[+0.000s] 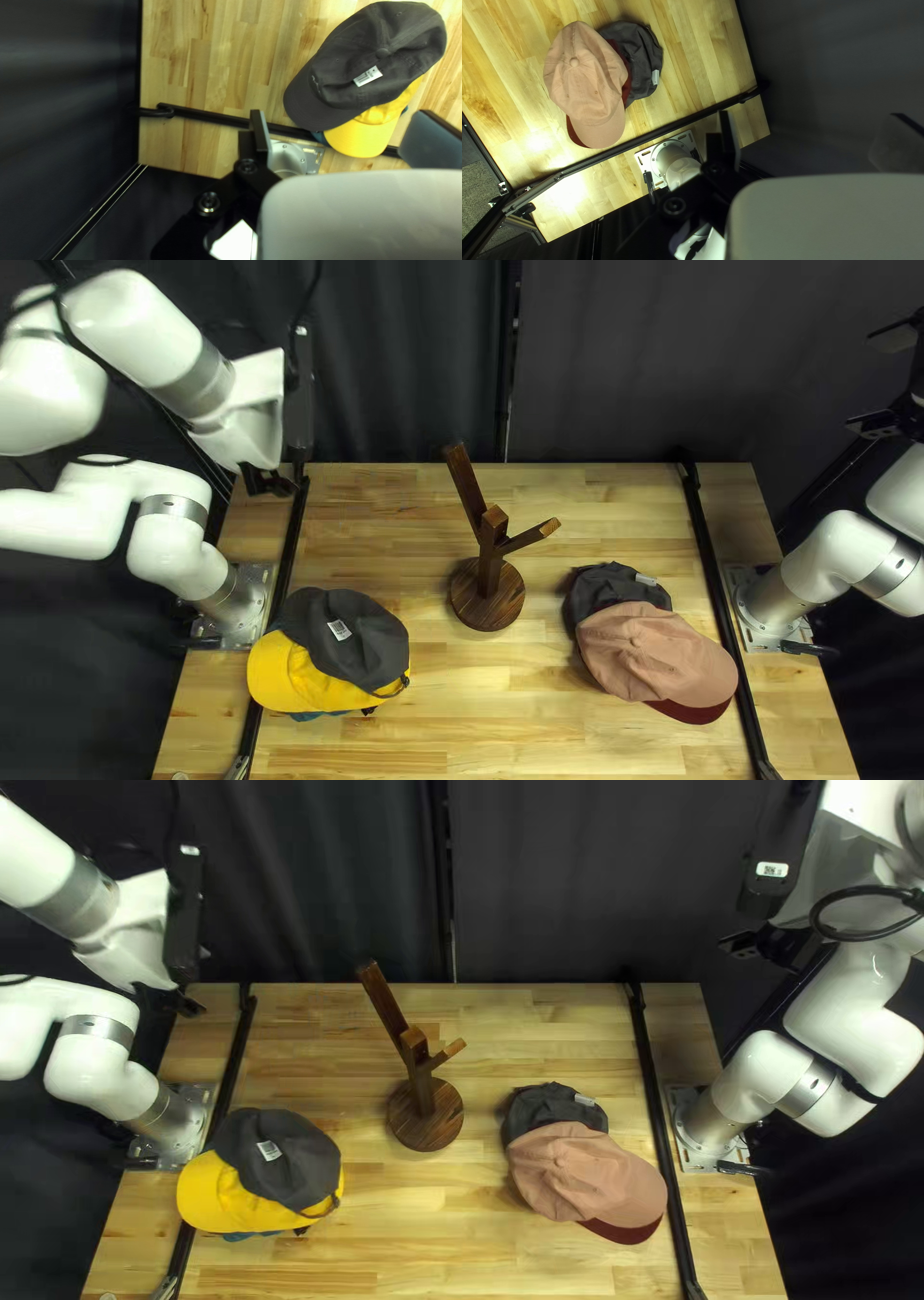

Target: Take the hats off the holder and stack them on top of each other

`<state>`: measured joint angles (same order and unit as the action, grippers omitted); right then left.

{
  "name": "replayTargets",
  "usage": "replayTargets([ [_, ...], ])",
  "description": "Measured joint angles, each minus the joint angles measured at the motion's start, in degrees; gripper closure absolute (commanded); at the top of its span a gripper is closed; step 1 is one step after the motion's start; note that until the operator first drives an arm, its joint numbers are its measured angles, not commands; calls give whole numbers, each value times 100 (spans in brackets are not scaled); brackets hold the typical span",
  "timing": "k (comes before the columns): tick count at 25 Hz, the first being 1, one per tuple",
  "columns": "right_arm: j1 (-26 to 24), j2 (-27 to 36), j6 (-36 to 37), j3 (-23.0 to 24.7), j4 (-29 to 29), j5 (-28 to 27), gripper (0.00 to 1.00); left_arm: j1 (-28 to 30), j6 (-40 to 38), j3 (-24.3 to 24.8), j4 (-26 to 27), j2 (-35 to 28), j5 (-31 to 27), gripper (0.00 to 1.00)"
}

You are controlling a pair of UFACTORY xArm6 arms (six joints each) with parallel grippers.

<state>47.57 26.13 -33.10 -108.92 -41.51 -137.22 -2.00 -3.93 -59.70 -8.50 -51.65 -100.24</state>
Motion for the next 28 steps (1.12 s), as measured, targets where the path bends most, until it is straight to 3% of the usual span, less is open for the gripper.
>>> replayTargets([
  [4,0,0,0,0,0,0,0,224,-151,-296,-150,159,-278,0],
  [28,0,0,0,0,0,0,0,228,-158,-303,-157,163,-291,0],
])
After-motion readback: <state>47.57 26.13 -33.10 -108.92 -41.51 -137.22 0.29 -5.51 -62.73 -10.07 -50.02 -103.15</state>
